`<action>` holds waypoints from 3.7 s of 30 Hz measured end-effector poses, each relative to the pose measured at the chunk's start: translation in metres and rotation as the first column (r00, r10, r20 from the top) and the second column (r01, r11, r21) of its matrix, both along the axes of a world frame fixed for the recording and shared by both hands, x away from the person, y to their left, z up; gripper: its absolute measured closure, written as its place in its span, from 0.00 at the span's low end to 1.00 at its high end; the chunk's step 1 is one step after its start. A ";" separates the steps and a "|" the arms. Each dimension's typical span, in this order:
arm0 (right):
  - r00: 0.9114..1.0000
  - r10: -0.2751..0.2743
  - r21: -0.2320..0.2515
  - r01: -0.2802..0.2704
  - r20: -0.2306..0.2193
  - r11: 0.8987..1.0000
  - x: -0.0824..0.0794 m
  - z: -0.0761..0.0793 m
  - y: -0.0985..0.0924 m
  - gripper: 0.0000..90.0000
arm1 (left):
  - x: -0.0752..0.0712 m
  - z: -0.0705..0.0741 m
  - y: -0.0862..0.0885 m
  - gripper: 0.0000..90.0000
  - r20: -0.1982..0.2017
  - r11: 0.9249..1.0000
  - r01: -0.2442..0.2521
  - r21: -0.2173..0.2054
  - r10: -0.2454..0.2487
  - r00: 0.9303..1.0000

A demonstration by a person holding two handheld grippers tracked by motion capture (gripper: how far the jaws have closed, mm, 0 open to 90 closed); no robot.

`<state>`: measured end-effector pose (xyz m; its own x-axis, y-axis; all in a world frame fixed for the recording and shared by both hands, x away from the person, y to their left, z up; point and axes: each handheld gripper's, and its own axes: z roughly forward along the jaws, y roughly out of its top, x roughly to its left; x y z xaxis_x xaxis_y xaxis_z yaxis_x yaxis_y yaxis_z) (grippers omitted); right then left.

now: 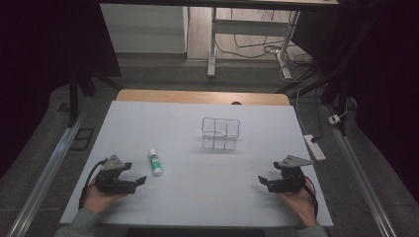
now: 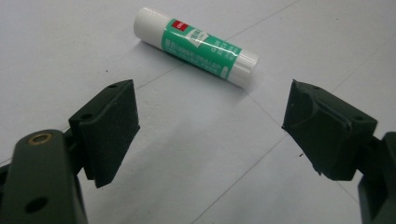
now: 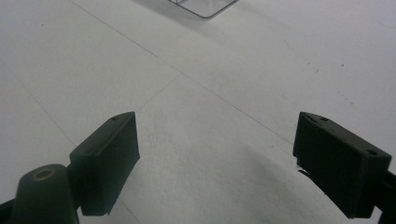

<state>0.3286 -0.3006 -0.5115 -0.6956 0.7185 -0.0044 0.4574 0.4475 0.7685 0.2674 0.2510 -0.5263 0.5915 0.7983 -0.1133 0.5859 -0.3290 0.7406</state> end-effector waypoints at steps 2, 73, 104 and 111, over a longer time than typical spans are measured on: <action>1.000 0.006 0.003 -0.006 -0.001 1.000 0.000 0.000 0.000 0.16 | 0.000 0.000 0.000 0.20 -0.001 1.000 0.001 0.005 -0.001 1.000; 0.999 -0.022 0.014 0.022 -0.028 1.000 0.038 0.002 0.043 0.29 | 0.001 -0.002 -0.002 0.20 -0.017 1.000 0.010 0.014 -0.009 1.000; 0.997 -0.076 0.030 0.075 0.021 0.997 0.090 0.007 0.074 0.78 | 0.001 -0.004 -0.003 0.20 -0.019 1.000 0.012 0.026 -0.011 1.000; 0.997 -0.071 0.005 0.071 0.033 0.997 0.095 0.005 0.077 0.94 | 0.001 -0.004 -0.003 0.20 -0.019 1.000 0.015 0.027 -0.015 1.000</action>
